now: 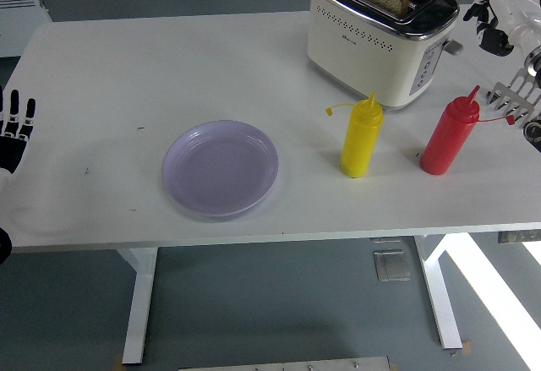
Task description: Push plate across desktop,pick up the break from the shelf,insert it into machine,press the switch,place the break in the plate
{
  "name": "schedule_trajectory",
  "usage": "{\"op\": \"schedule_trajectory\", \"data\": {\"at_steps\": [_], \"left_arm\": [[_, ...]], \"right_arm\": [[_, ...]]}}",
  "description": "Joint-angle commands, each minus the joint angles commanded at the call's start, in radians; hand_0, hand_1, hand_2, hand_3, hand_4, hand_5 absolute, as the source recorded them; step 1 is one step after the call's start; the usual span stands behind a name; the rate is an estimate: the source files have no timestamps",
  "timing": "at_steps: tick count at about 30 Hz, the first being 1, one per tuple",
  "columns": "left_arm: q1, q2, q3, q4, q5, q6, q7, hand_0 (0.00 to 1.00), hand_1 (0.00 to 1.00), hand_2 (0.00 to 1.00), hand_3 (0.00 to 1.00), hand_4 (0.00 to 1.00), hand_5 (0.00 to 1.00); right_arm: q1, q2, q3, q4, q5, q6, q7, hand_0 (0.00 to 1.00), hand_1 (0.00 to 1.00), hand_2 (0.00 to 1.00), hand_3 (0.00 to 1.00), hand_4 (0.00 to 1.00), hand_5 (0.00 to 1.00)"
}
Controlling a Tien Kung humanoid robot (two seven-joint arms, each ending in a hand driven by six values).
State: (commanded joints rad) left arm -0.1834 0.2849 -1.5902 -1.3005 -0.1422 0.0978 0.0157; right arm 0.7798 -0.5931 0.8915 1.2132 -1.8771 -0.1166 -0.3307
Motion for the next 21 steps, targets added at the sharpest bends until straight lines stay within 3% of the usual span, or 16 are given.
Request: {"op": "schedule_trajectory", "data": {"at_steps": [2, 3, 8, 9, 14, 15, 20, 21], "left_arm": [[0.0, 0.0, 0.0, 0.0, -0.001, 0.0, 0.0, 0.753, 0.684, 0.643, 0.655, 0.697, 0.827], [0.0, 0.0, 0.0, 0.001, -0.001, 0.0, 0.0, 0.753, 0.685, 0.643, 0.655, 0.697, 0.827], [-0.001, 0.002, 0.001, 0.002, -0.001, 0.0, 0.0, 0.753, 0.685, 0.643, 0.655, 0.697, 0.827], [-0.001, 0.002, 0.001, 0.002, -0.001, 0.0, 0.0, 0.753, 0.684, 0.643, 0.654, 0.696, 0.826], [-0.001, 0.004, 0.004, 0.003, -0.002, 0.0, 0.001, 0.753, 0.684, 0.643, 0.654, 0.696, 0.826], [-0.002, 0.004, 0.005, 0.004, -0.002, 0.0, 0.0, 0.753, 0.684, 0.643, 0.654, 0.697, 0.825], [-0.003, 0.007, 0.01, 0.005, -0.004, 0.0, 0.0, 0.753, 0.684, 0.643, 0.654, 0.697, 0.825], [-0.003, 0.008, 0.011, 0.006, -0.004, 0.0, 0.0, 0.752, 0.684, 0.643, 0.653, 0.697, 0.825]], "right_arm": [[0.01, -0.006, 0.027, 0.017, -0.015, 0.009, -0.009, 0.511, 0.493, 0.637, 0.56, 0.112, 0.002], [0.017, -0.008, 0.032, 0.023, -0.015, 0.009, -0.011, 0.512, 0.513, 0.64, 0.561, 0.176, 0.002], [0.067, -0.007, 0.019, 0.03, 0.025, 0.003, -0.013, 0.512, 0.513, 0.64, 0.561, 0.176, 0.002], [0.078, -0.006, 0.011, 0.029, 0.039, 0.003, -0.013, 0.531, 0.577, 0.654, 0.59, 0.374, 0.002], [0.166, 0.02, -0.057, -0.003, 0.137, 0.014, -0.018, 0.531, 0.577, 0.654, 0.59, 0.374, 0.002], [0.186, 0.028, -0.073, -0.017, 0.156, 0.019, -0.02, 0.619, 0.672, 0.7, 0.698, 0.589, 0.078], [0.285, 0.075, -0.145, -0.1, 0.216, 0.065, -0.039, 0.619, 0.672, 0.7, 0.698, 0.589, 0.078], [0.31, 0.089, -0.165, -0.124, 0.223, 0.08, -0.046, 0.662, 0.698, 0.727, 0.726, 0.655, 0.137]]}}
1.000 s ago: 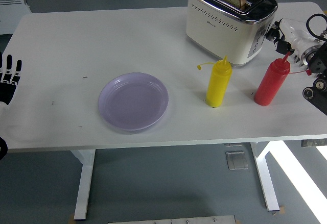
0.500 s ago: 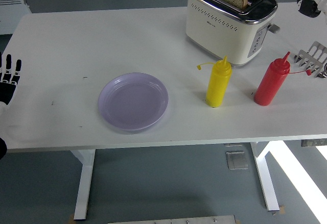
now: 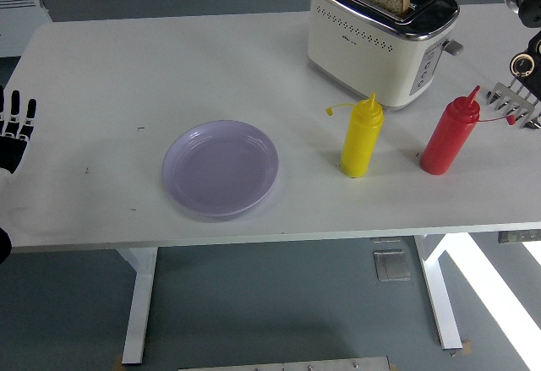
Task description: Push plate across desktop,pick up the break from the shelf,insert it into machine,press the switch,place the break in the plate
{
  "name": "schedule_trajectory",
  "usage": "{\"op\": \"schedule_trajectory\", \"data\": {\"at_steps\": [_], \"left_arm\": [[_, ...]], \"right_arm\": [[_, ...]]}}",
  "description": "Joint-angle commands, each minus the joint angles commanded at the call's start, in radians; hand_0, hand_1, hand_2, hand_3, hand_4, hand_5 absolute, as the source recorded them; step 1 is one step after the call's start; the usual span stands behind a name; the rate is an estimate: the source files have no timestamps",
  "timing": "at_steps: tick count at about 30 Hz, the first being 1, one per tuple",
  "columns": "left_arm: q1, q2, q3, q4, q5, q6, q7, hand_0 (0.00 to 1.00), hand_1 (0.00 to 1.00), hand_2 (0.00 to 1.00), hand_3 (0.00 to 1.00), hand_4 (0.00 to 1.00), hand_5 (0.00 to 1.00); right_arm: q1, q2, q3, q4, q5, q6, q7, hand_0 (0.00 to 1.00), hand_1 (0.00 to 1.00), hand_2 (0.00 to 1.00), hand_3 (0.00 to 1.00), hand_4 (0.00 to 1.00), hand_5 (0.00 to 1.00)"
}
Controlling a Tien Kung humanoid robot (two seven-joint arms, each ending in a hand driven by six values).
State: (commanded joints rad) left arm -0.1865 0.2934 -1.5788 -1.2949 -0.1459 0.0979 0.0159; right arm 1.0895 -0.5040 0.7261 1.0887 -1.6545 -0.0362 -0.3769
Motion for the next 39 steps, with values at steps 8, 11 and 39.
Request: {"op": "schedule_trajectory", "data": {"at_steps": [8, 11, 39], "left_arm": [[-0.002, 0.005, 0.012, 0.003, -0.001, 0.0, 0.0, 0.752, 0.684, 0.642, 0.654, 0.697, 0.825], [-0.002, 0.008, 0.017, 0.004, -0.002, 0.0, 0.0, 0.752, 0.684, 0.642, 0.654, 0.697, 0.825], [-0.023, 0.021, 0.035, 0.009, -0.009, 0.0, 0.001, 0.752, 0.684, 0.642, 0.655, 0.695, 0.824]], "right_arm": [[0.156, 0.085, -0.101, -0.158, 0.074, 0.049, -0.023, 0.667, 0.702, 0.733, 0.735, 0.656, 0.152], [0.208, 0.12, -0.135, -0.219, 0.108, 0.063, -0.028, 0.667, 0.702, 0.733, 0.735, 0.656, 0.152], [0.413, 0.366, -0.441, -0.635, 0.409, 0.118, -0.052, 0.64, 0.695, 0.739, 0.747, 0.698, 0.247]]}}
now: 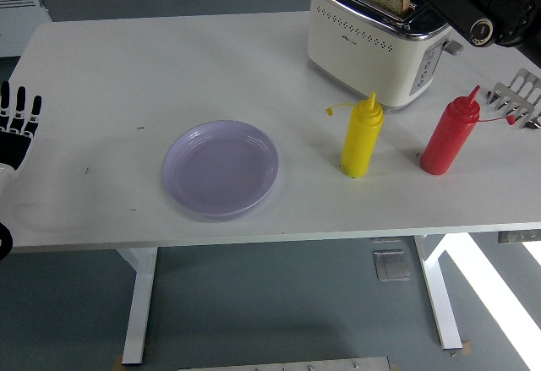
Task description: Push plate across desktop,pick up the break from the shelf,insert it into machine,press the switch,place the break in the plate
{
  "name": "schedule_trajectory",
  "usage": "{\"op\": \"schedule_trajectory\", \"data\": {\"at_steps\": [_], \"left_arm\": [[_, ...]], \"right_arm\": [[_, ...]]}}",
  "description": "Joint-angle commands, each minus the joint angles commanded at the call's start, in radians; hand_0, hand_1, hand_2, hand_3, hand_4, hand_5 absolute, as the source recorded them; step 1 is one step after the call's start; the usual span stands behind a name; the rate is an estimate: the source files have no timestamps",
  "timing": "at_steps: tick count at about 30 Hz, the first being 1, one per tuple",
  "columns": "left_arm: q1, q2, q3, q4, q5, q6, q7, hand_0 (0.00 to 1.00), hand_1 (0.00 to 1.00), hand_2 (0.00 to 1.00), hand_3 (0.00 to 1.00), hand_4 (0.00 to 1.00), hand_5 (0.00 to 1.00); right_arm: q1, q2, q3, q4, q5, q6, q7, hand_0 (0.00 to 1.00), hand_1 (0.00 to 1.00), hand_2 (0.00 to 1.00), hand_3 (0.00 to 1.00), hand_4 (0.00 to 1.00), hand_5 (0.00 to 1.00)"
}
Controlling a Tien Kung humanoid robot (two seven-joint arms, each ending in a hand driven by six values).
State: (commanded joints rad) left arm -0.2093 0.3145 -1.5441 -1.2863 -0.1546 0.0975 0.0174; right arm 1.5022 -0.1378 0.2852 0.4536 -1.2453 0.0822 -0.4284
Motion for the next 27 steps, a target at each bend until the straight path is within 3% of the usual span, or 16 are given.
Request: {"op": "schedule_trajectory", "data": {"at_steps": [10, 20, 21, 26, 27], "left_arm": [[-0.009, 0.001, 0.008, 0.0, 0.0, -0.001, -0.001, 0.752, 0.684, 0.642, 0.655, 0.696, 0.825], [-0.015, 0.0, 0.013, -0.002, -0.003, -0.001, -0.001, 0.753, 0.684, 0.642, 0.656, 0.696, 0.826], [-0.016, 0.0, 0.013, -0.002, -0.004, -0.001, -0.001, 0.753, 0.684, 0.642, 0.655, 0.695, 0.824], [-0.016, 0.0, 0.014, -0.003, -0.003, 0.0, -0.001, 0.753, 0.684, 0.642, 0.655, 0.695, 0.824], [-0.017, 0.0, 0.014, -0.003, -0.003, 0.0, -0.001, 0.753, 0.684, 0.642, 0.656, 0.696, 0.824]], "right_arm": [[-0.024, 0.046, -0.087, -0.069, 0.041, -0.056, 0.042, 0.602, 0.659, 0.723, 0.736, 0.699, 0.259], [-0.045, 0.061, -0.123, -0.096, 0.051, -0.118, 0.077, 0.576, 0.632, 0.699, 0.722, 0.678, 0.228], [-0.047, 0.062, -0.126, -0.097, 0.051, -0.124, 0.08, 0.548, 0.589, 0.581, 0.675, 0.516, 0.059], [-0.052, 0.064, -0.139, -0.099, 0.052, -0.143, 0.086, 0.548, 0.589, 0.581, 0.675, 0.516, 0.059], [-0.053, 0.065, -0.141, -0.099, 0.052, -0.145, 0.087, 0.532, 0.567, 0.509, 0.636, 0.457, 0.015]]}}
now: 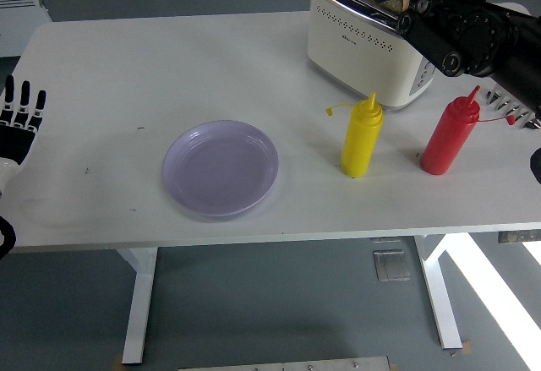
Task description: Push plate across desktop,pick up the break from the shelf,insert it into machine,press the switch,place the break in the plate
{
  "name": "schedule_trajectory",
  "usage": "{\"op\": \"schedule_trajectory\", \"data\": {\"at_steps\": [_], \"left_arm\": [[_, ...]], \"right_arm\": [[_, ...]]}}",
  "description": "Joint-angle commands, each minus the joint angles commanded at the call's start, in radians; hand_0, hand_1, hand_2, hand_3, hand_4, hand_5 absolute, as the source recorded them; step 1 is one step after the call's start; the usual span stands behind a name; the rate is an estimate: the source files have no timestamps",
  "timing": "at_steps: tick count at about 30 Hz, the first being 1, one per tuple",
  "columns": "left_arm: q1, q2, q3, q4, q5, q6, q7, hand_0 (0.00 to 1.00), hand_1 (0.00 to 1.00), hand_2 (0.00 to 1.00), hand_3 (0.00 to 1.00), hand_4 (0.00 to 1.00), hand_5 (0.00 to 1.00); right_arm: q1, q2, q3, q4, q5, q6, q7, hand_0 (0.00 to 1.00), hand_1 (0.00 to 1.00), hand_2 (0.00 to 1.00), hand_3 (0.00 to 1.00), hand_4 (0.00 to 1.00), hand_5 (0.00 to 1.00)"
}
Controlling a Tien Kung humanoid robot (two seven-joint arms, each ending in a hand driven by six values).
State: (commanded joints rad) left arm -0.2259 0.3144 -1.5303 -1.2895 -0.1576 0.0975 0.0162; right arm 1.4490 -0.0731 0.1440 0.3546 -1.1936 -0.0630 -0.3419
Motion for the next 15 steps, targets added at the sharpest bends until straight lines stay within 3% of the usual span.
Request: {"op": "schedule_trajectory", "data": {"at_steps": [15], "left_arm": [[0.002, -0.001, -0.006, 0.0, 0.002, 0.001, -0.001, 0.753, 0.684, 0.642, 0.655, 0.696, 0.824]], "right_arm": [[-0.01, 0.0, -0.019, 0.01, -0.005, -0.024, 0.008, 0.52, 0.558, 0.48, 0.584, 0.397, 0.002]]}}
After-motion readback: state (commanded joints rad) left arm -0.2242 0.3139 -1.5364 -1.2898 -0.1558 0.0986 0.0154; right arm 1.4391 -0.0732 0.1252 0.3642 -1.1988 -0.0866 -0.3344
